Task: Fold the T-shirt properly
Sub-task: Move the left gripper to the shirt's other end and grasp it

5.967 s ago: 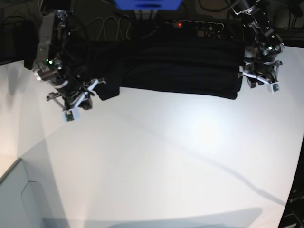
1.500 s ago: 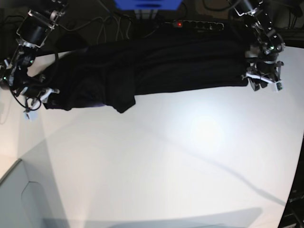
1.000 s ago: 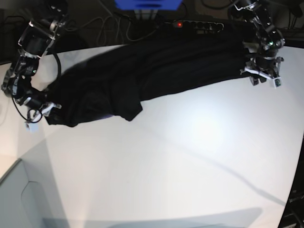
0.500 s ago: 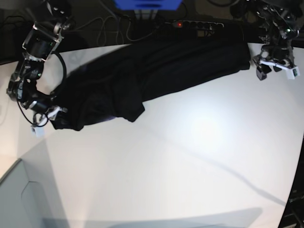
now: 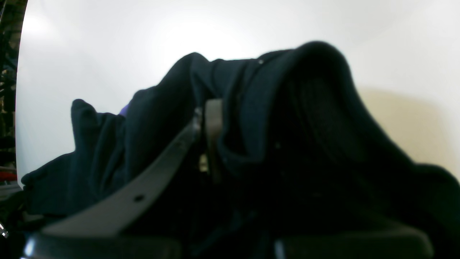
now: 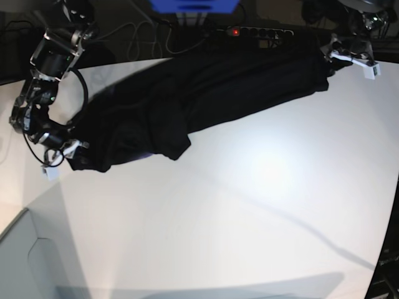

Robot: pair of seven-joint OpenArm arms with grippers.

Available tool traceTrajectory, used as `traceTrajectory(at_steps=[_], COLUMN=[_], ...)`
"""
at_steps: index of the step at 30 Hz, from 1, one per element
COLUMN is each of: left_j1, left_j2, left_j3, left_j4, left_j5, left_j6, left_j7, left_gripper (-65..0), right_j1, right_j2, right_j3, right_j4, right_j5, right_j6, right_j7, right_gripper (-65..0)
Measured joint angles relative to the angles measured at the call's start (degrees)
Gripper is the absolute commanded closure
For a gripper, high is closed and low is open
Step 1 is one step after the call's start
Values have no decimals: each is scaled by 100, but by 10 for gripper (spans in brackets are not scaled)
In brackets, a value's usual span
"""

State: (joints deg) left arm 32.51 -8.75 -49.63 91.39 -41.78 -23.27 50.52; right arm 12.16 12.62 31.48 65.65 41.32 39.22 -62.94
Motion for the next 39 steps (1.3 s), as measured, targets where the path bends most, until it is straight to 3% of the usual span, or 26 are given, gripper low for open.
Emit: traceTrajectory(at_steps=[14, 22, 27, 30, 32, 35, 39], left_j1=[-254, -105, -103, -177, -282, -352, -605], left_j2=[-44, -42, -22, -4, 13, 20, 22], left_j3=[975, 1102, 1102, 1071, 918, 767, 522], left_j4=[-315, -313, -343, -350, -352, -439, -452], left_j5=[-426, -527, -501, -581, -684, -1010, -1062], left_j6=[-153, -234, -203, -205, -205, -90, -74], left_j7=[-544, -675, -520, -240, 105, 511, 1084], left_gripper=[-469, -454, -257, -234, -177, 0, 0], right_j1=[-2, -15, -15, -17, -28, -39, -44], right_j2=[-11, -11, -11, -11, -11, -9, -7], right_j3=[0, 0, 0, 0, 0, 0, 0], right_j4=[2, 2, 2, 2, 2, 2, 2], right_j5=[0, 0, 0, 0, 0, 0, 2], right_j6=[0, 0, 0, 0, 0, 0, 0], right_j7=[0, 2, 2, 4, 4, 4, 4], right_gripper=[-41, -41, -41, -41, -41, -41, -41])
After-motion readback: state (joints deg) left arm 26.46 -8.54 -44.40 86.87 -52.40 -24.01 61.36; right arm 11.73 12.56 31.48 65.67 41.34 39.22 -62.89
